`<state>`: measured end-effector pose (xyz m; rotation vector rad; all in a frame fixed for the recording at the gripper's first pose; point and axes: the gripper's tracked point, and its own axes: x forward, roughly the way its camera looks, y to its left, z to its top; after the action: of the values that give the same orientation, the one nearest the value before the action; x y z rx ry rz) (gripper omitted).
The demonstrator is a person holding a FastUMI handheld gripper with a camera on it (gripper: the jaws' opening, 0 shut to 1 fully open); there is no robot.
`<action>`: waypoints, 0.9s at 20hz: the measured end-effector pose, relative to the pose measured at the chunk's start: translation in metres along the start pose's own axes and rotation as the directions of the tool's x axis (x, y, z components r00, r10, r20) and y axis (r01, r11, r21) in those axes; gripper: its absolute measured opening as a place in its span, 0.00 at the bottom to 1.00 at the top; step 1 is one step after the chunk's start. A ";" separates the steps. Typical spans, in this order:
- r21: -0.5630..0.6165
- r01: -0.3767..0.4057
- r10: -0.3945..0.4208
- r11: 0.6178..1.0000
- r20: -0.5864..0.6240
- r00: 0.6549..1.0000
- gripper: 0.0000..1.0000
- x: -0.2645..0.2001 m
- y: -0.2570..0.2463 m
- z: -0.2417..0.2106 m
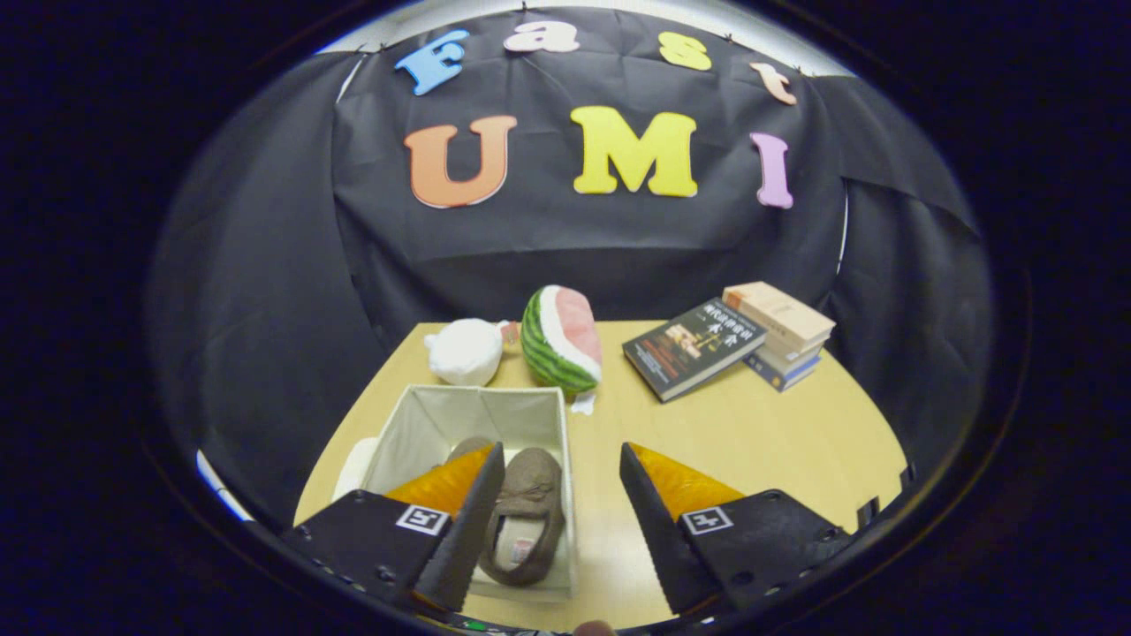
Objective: Open the storage box then place both shoes into the box .Put the left shoe in first, then the right shoe, with the right side of both shoes facing outward in a uniform manner.
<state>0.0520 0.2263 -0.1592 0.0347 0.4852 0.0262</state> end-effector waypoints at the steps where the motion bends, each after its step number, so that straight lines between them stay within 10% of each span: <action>1: -0.014 0.003 -0.003 1.000 0.032 0.999 0.84 -0.009 -0.010 0.010; 18: 0.007 0.045 -0.045 0.999 0.287 0.957 0.94 -0.097 -0.117 0.058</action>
<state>-0.0050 0.1048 -0.0671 0.0273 0.1952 -0.0237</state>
